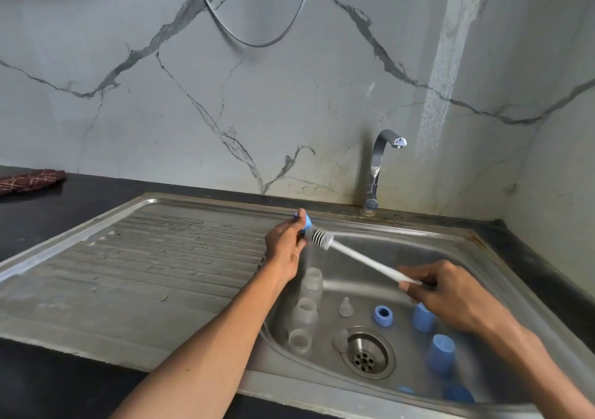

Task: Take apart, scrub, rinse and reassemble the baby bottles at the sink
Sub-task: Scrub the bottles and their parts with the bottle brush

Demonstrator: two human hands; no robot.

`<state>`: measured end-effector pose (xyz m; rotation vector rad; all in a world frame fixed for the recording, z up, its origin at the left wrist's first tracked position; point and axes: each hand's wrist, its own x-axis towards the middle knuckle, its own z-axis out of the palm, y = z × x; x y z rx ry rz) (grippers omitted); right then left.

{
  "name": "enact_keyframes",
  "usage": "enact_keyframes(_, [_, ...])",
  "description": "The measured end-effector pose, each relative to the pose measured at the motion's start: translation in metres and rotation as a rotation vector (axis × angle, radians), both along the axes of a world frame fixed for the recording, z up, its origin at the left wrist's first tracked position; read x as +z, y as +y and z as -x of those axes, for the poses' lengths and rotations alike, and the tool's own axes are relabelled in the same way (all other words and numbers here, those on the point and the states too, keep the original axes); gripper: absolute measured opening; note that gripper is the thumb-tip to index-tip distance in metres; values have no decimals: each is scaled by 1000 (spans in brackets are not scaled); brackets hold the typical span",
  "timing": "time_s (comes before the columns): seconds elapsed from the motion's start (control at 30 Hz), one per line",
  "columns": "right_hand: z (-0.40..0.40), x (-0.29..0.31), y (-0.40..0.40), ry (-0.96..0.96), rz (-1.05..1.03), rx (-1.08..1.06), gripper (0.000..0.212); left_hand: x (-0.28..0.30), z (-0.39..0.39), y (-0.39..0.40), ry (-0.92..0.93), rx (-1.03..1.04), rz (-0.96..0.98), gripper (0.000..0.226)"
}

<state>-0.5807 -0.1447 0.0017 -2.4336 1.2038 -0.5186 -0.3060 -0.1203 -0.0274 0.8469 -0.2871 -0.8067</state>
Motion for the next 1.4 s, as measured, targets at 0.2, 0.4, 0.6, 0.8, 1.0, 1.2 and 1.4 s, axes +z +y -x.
enact_keyframes(0.2, [-4, -1, 1, 22, 40, -27, 32, 7, 10, -3, 17, -44, 9, 16])
enact_keyframes(0.4, [1, 6, 0, -85, 43, -35, 31, 7, -1, 8, 240, -74, 59, 18])
enact_keyframes(0.6, [-2, 3, 3, -129, 46, -24, 33, 9, 20, 9, 372, -244, 70, 6])
enact_keyframes(0.8, [-4, -1, 2, -146, 47, -18, 35, 6, 19, 10, 378, -303, 89, 24])
enact_keyframes(1.0, [-5, -1, -3, -172, 1, -1, 34, 10, 18, 9, 335, -297, 75, 22])
enact_keyframes(1.2, [-3, -2, -3, -127, 6, -1, 31, 9, 3, 4, 283, -170, 60, 12])
enact_keyframes(1.4, [-4, -3, -5, -189, 25, -27, 27, 12, 29, 7, 282, -324, 71, 6])
